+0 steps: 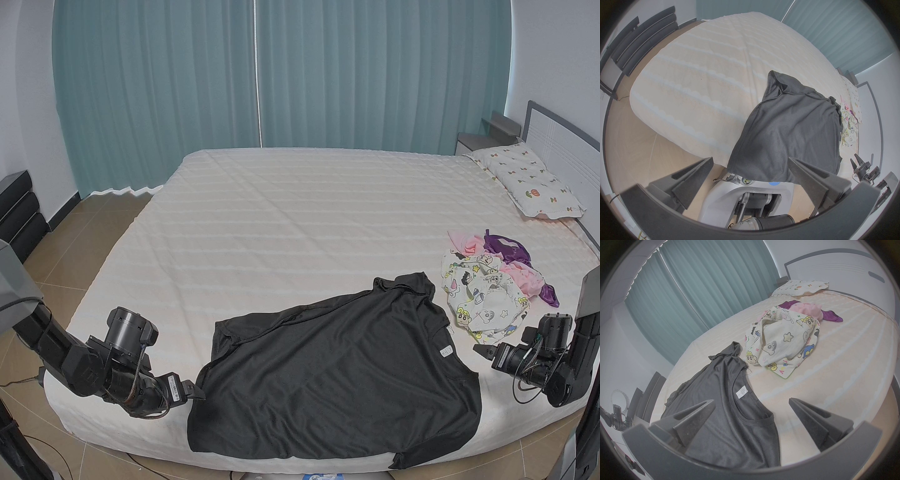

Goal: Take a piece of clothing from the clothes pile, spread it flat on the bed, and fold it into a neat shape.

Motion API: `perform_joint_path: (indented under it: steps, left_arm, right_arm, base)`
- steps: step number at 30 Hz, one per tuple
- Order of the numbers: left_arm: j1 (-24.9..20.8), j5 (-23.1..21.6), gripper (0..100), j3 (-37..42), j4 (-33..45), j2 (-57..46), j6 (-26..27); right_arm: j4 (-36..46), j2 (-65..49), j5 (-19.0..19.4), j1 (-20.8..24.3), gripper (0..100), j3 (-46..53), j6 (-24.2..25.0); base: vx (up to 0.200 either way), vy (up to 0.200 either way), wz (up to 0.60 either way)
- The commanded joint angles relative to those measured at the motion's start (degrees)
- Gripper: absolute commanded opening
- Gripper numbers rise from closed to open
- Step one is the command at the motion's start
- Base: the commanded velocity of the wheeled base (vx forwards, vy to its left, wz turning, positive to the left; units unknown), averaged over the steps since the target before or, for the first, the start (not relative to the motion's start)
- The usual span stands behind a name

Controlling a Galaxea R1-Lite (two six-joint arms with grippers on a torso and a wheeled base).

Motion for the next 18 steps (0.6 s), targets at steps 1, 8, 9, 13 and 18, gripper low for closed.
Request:
perform_joint_path:
  steps: [1,8,9,13,18]
  left_arm:
    - [0.0,0.1,100,-0.3,-0.1,0.4,-0.5]
    - [0.0,0.1,100,-0.7,-0.1,0.7,-1.0]
    - [0.0,0.1,100,-0.7,-0.1,0.7,-1.0]
    - [0.0,0.1,100,-0.8,-0.1,0.9,-1.0]
    - [-0.2,0.1,100,-1.0,-0.1,1.4,-1.2]
  right_arm:
    - [0.0,0.0,0.0,0.0,100,-0.2,0.0]
    - [-0.2,0.5,0.0,0.5,100,-0.1,0.1]
    - [-0.3,0.5,0.0,0.6,100,0.1,0.0]
    - [-0.4,0.6,0.0,0.8,100,0.2,0.0]
    - [-0.5,0.9,-0.1,1.4,100,0.5,0.0]
  base:
    - [-0.200,0.000,0.00]
    - [-0.143,0.000,0.00]
    - [0.000,0.000,0.00]
    - [0.000,0.000,0.00]
    - [0.000,0.000,0.00]
